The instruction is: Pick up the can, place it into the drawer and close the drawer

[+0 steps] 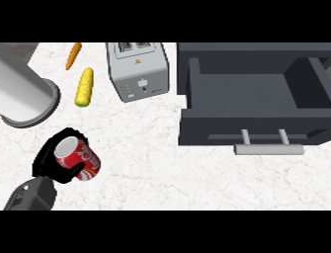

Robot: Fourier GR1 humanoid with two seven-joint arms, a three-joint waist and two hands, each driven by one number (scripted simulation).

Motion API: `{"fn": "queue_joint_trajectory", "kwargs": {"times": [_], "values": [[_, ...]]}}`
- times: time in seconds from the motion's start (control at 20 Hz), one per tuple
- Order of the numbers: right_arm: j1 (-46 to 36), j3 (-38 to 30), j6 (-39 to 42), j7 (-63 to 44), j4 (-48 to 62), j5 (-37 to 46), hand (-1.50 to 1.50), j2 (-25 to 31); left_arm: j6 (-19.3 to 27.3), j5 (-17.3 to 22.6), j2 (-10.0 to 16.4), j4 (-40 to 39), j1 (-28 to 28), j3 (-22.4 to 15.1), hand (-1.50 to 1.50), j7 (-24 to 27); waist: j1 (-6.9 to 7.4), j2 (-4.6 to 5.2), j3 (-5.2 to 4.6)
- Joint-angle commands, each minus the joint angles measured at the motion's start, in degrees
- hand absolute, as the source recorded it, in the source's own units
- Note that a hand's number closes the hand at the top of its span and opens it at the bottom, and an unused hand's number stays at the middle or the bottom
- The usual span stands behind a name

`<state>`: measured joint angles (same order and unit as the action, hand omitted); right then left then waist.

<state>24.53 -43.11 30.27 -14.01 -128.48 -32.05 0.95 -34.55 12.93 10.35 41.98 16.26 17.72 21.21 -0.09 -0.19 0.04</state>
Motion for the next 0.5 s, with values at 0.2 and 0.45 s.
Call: {"fn": "queue_joint_trajectory", "kwargs": {"times": [0.2, 0.45], "values": [[1.5, -0.1, 1.6, 1.3, -1.5, 0.3, -1.5, -0.9, 25.3, 4.3, -10.1, 8.7, 5.6, -3.3, 1.5, -2.7, -0.37, -0.1, 0.02], [2.1, 1.3, -1.7, -0.8, -3.7, -0.7, -1.5, -0.9, 33.3, 5.6, -10.3, 22.6, 4.1, -10.7, 1.5, -8.0, -0.01, -0.14, 0.0]]}}
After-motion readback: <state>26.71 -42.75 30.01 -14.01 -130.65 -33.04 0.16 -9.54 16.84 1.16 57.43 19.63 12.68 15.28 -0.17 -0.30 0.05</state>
